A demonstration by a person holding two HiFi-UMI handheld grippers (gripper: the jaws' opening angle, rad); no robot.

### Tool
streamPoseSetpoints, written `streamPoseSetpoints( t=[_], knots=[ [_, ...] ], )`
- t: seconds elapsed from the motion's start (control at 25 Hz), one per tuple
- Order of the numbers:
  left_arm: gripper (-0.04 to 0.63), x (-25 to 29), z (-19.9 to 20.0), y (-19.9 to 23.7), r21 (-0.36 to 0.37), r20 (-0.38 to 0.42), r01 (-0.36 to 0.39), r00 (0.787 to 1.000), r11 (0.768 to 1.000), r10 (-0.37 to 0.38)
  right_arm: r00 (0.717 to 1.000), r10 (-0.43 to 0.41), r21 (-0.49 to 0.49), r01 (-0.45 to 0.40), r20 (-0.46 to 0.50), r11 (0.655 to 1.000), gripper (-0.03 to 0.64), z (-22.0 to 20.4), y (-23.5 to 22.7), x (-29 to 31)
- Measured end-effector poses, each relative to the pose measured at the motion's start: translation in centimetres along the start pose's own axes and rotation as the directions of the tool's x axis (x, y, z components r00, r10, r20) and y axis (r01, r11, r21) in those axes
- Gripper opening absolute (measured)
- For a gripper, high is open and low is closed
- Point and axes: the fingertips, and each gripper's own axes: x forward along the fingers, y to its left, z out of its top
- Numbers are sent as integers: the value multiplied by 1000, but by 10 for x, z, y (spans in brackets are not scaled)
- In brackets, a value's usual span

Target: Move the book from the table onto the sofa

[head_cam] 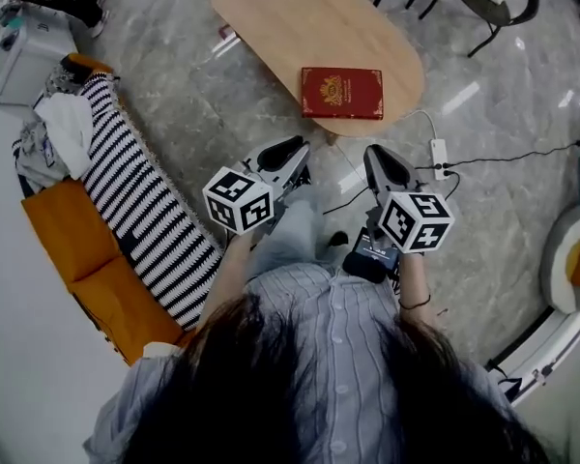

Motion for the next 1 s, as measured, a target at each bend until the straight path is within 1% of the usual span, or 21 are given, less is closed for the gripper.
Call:
streamPoseSetpoints(
  t=[0.12,0.2,0.32,0.4,0.68,0.84,1.0],
  knots=[
    [60,6,6,21,4,-44,32,999,999,-32,999,-32,6,32,-11,999,40,11,-3,19],
    [60,6,9,32,24,-83,59,995,998,-57,998,-55,9,55,-12,998,40,18,-5,30],
    [60,5,9,56,57,-137,70,989,996,-62,996,-91,15,91,-12,996,40,27,-13,42],
    [60,8,9,72,61,-157,76,985,995,-65,993,-117,11,117,-17,993,40,30,-18,51],
    [60,22,19,98,55,-174,121,979,991,-109,985,-169,5,169,-30,986,40,40,-25,72],
    [60,31,22,104,27,-162,134,978,991,-128,980,-194,4,194,-36,981,40,44,-31,75],
    [61,42,19,109,-4,-170,148,974,989,-146,972,-229,5,230,-42,973,40,49,-45,75]
  ],
)
